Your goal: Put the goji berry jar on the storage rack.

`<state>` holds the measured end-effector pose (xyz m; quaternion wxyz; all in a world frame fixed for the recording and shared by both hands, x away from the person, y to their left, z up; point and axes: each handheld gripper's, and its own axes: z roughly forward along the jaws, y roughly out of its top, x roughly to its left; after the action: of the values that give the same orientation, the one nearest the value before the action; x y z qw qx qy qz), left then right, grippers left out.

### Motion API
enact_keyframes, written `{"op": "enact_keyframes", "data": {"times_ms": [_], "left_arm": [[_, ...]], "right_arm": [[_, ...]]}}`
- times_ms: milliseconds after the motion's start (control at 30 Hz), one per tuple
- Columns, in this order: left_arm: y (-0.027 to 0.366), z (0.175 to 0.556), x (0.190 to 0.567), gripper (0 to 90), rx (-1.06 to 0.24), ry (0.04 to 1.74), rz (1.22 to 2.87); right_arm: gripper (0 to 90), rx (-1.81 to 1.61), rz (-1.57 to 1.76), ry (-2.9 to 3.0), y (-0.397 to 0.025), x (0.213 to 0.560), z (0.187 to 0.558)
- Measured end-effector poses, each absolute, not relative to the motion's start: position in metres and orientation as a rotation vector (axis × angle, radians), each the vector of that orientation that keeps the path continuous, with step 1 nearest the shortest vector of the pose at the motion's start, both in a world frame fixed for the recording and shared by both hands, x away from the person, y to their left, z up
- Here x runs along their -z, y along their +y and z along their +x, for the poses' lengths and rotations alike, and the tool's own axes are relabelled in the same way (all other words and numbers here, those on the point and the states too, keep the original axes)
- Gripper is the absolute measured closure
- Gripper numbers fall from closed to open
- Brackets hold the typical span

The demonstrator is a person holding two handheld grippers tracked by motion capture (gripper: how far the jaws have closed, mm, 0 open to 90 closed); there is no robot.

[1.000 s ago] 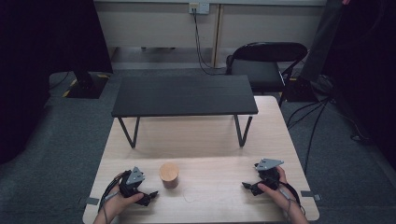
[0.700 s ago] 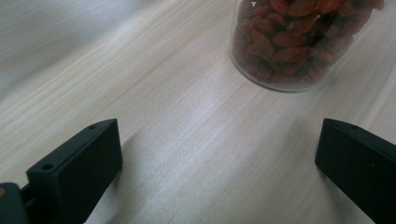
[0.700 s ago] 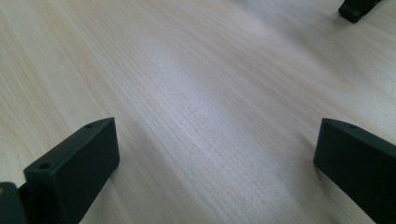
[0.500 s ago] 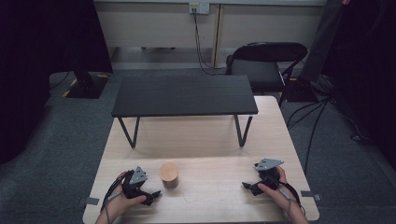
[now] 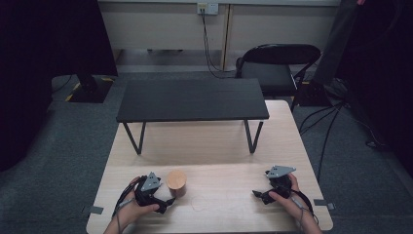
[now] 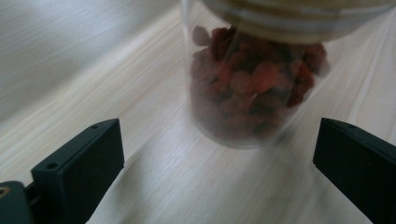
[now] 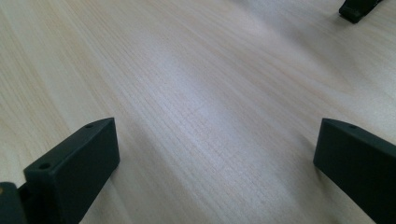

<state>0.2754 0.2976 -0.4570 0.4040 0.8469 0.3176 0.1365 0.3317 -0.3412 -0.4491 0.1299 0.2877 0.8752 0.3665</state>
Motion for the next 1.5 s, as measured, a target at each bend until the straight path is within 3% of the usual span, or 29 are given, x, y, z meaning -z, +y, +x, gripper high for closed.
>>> {"op": "enact_keyframes", "data": {"times_ms": [700, 1067, 1267, 1500], "left_arm": [[0.277, 0.284, 0.462, 1.1, -0.304, 0.849, 2.086], [0.275, 0.284, 0.463, 12.8, -0.33, 0.858, 2.068], [0.278, 0.284, 0.467, 23.6, -0.321, 0.807, 2.053], [0.276, 0.28, 0.465, 25.3, -0.383, 0.745, 2.082]], "right_arm": [[0.0, -1.067, 0.833, 2.544, -0.341, 0.449, 0.333], [0.0, -1.067, 0.833, 2.544, -0.341, 0.449, 0.333], [0.0, -1.067, 0.833, 2.545, -0.341, 0.449, 0.333], [0.0, -1.068, 0.833, 2.544, -0.341, 0.449, 0.333]]}}
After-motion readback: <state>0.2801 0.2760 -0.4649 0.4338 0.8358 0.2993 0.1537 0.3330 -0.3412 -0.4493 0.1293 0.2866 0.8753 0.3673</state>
